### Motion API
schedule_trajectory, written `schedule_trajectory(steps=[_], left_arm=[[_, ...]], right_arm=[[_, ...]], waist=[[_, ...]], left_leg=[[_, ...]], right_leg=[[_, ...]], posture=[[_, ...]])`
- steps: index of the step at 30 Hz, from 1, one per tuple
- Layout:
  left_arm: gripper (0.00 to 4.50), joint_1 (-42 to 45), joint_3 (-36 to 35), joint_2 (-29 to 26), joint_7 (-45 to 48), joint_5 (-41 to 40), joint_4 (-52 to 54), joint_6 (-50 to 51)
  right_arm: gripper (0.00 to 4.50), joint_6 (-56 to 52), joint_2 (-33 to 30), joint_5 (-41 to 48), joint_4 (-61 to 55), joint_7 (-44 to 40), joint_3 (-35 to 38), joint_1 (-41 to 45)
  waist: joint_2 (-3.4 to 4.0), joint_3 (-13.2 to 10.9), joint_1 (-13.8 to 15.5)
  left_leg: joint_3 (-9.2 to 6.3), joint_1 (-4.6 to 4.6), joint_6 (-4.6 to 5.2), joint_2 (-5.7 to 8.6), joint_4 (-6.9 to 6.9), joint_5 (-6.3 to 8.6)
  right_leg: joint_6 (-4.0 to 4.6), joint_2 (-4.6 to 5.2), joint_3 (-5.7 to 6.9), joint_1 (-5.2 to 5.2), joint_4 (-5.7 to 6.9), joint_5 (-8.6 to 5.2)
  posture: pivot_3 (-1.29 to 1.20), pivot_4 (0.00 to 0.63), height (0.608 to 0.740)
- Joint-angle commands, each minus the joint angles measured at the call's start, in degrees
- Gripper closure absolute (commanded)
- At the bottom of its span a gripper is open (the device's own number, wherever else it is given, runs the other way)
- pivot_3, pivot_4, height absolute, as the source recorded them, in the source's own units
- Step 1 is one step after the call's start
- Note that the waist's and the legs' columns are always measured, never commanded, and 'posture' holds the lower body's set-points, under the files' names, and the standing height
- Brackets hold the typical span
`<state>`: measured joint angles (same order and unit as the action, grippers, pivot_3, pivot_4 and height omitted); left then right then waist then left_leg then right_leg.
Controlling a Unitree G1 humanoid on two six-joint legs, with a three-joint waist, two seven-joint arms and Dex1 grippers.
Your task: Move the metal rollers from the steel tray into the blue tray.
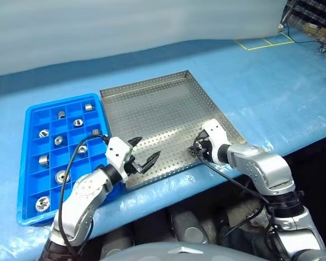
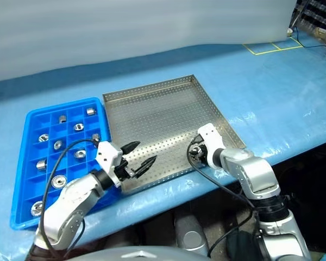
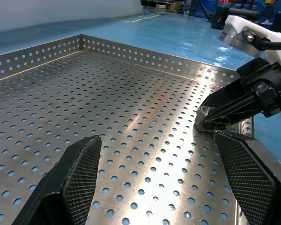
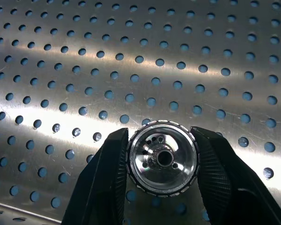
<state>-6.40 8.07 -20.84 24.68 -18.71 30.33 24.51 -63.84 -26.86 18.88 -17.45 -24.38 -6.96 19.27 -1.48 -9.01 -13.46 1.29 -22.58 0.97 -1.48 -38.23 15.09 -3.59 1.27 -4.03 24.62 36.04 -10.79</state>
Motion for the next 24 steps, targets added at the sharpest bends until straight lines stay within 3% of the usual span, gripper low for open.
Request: schedule_trajectory(steps=[1,8,12,18,24], left_arm=[[0.29,-0.9,-5.5,-0.4,-2.3,-0.9,4.7,0.5],[0.29,-5.9,-21.3,-2.1,-7.1,-1.7,10.4,2.2],[0.29,-6.4,-26.2,-1.4,-12.6,1.4,10.0,4.4],[0.29,-6.2,-26.0,0.4,-16.0,2.9,10.4,6.5],[0.29,-7.1,-24.4,0.7,-16.0,3.4,10.9,7.1]], right_arm=[[2.7,6.6,2.7,0.1,-3.4,-0.1,0.3,3.1],[2.7,14.0,14.5,5.7,-0.8,-6.8,-3.8,9.4],[2.7,16.4,18.4,5.1,3.8,-9.6,-8.6,12.4],[2.7,19.8,22.0,3.0,9.2,-11.3,-14.2,13.4],[2.7,19.7,23.6,2.9,11.7,-11.6,-15.5,12.6]], waist=[[0.0,0.0,0.1],[0.01,0.0,0.6],[0.0,0.0,3.4],[-0.09,0.0,7.4],[-0.1,0.0,9.5]], left_leg=[[0.0,0.0,0.0,-0.01,0.0,0.0],[-0.05,-0.01,0.0,-0.13,0.08,0.0],[-0.17,-0.04,-0.01,-0.12,0.1,0.0],[-0.15,-0.15,0.05,-0.11,0.05,0.03],[-0.09,-0.12,0.03,-0.08,0.04,0.02]], right_leg=[[-0.04,0.0,0.0,0.01,0.0,0.02],[-0.32,-0.11,0.03,0.09,0.03,0.21],[-0.1,0.01,0.14,0.07,0.04,0.3],[-0.14,0.21,0.17,0.06,-0.1,0.39],[0.18,0.19,0.25,0.08,-0.06,0.23]], posture=[[-0.16,0.15,0.74],[-0.08,0.15,0.74],[-0.05,0.15,0.74],[-0.01,0.15,0.74],[0.0,0.15,0.74]])
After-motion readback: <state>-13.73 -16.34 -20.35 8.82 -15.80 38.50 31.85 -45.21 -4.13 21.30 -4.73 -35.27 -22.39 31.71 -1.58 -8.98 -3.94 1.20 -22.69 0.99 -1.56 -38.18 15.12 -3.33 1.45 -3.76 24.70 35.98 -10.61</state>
